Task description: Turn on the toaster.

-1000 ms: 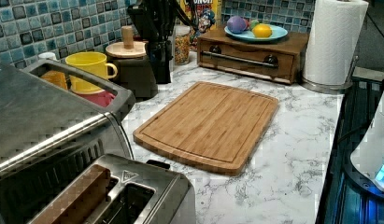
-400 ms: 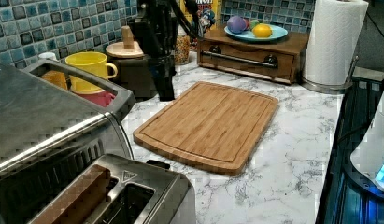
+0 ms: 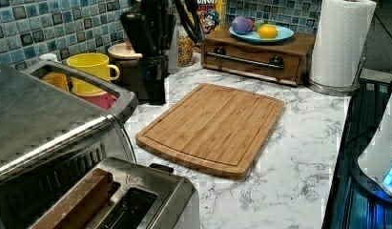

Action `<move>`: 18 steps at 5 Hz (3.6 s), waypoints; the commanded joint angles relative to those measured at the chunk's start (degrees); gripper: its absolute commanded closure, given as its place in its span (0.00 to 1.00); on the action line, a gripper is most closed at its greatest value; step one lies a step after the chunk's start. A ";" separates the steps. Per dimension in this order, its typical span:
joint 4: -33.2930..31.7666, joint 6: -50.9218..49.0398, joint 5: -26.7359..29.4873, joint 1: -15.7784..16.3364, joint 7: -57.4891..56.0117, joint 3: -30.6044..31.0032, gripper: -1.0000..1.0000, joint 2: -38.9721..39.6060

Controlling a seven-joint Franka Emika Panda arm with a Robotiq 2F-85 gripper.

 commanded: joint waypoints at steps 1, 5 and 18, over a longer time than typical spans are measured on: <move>-1.13 3.77 -2.22 2.88 15.69 3.07 1.00 3.40; -2.63 8.21 -4.77 3.13 19.45 3.97 1.00 7.54; -17.81 15.99 -12.40 5.35 23.45 2.88 1.00 23.72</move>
